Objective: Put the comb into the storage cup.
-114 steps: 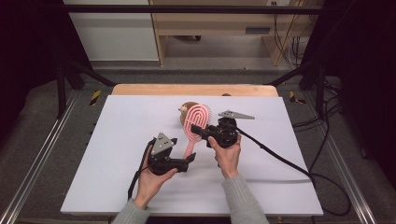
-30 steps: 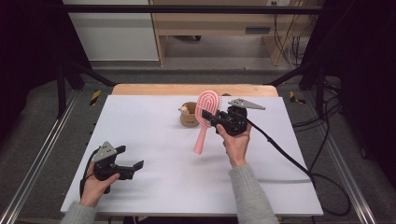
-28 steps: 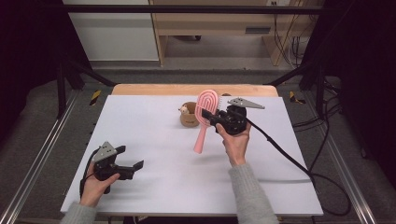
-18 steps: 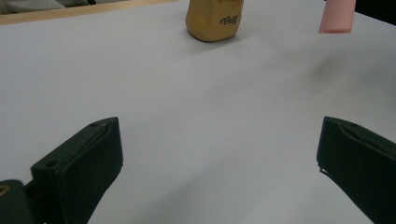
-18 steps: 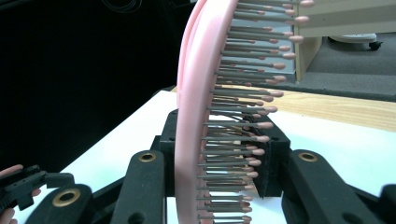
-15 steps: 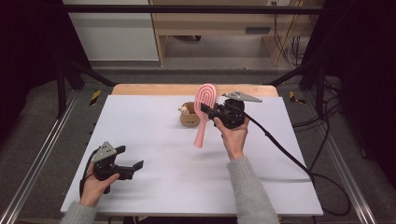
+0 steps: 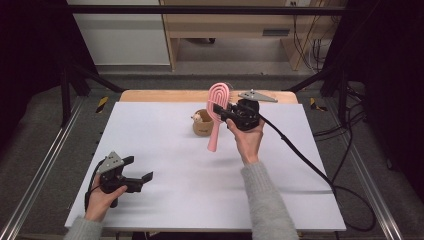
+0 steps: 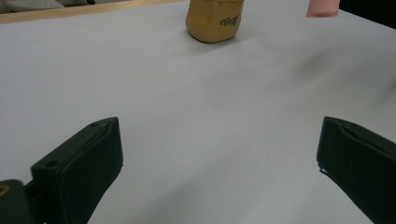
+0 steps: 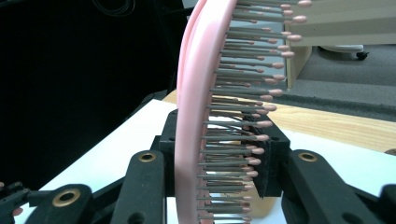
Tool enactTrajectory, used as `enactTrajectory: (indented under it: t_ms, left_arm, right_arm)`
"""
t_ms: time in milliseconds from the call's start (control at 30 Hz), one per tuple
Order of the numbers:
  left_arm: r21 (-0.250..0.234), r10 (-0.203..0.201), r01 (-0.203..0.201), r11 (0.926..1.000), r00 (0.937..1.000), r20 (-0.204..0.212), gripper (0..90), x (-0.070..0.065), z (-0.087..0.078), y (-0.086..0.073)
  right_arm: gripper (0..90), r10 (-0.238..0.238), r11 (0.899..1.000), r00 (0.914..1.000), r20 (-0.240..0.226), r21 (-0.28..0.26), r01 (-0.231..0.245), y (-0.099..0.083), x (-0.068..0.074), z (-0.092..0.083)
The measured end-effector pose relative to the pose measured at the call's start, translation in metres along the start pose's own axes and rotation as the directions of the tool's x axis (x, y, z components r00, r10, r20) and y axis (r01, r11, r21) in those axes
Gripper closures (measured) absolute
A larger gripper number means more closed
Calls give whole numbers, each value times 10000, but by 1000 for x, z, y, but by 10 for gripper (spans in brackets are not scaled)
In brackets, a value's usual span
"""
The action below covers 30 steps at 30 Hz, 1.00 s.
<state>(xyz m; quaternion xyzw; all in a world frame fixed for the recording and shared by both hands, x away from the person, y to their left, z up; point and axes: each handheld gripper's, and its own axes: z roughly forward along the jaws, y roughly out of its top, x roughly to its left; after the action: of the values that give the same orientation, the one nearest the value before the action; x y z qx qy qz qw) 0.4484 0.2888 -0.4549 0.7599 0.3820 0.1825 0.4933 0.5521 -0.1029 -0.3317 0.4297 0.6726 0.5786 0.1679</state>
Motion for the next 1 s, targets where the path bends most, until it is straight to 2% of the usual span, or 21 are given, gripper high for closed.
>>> enactTrajectory:
  t_ms: [467, 1000]
  left_arm:
    - [-23, -60, 60, 10000, 10000, 26, 5, 1, 0, -1]
    - [-25, -95, 95, 10000, 9999, 40, 5, 3, 0, -1]
  right_arm:
    - [631, -125, 9999, 9996, 265, -73, 127, 11, -3, 10]
    - [636, -53, 10000, 9981, 616, 24, 52, 21, -12, 24]
